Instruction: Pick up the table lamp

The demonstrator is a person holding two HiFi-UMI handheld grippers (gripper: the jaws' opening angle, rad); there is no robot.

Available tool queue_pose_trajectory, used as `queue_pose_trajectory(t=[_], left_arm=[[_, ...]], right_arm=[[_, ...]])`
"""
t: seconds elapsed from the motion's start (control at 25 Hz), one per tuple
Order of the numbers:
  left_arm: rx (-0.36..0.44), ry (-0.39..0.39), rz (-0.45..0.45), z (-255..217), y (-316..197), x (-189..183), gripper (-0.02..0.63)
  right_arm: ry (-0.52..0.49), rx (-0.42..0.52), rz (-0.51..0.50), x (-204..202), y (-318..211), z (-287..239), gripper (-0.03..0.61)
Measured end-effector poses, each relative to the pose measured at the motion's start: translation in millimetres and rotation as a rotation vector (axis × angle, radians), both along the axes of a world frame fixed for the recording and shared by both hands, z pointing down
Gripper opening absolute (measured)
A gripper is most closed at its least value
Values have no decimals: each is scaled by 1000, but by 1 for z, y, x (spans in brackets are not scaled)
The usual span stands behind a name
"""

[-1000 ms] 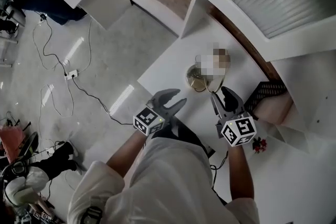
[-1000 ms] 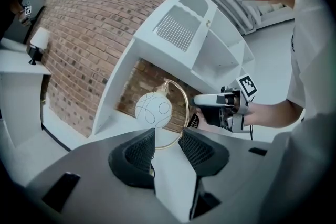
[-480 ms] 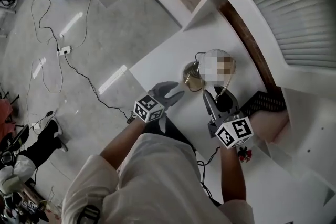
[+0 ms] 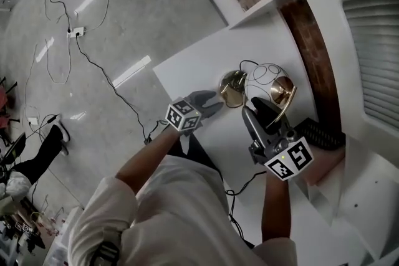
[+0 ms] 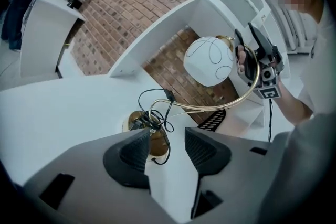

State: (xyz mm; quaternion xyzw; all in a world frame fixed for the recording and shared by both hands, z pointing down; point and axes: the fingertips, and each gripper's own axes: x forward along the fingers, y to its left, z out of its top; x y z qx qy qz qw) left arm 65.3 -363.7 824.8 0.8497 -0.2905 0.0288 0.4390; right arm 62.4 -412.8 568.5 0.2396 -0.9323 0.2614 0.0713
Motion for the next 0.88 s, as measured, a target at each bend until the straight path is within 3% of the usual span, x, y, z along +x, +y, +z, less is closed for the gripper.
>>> queue_pose_trajectory(t=[0.12, 0.24, 0.64, 0.88], left_arm=[[-45, 30, -21, 13, -5, 3, 216], [-80, 55, -37, 25, -12, 8, 229], [-172, 92, -88, 42, -6, 6, 299], [-232, 123, -125, 55, 0, 7, 321]], right_arm=[[-45, -19, -39, -6, -4, -5, 99], [-126, -58, -49, -5, -11, -9, 13], [-209, -71, -41, -7, -10, -26, 11], [-199, -57, -42, -10, -13, -27, 11]])
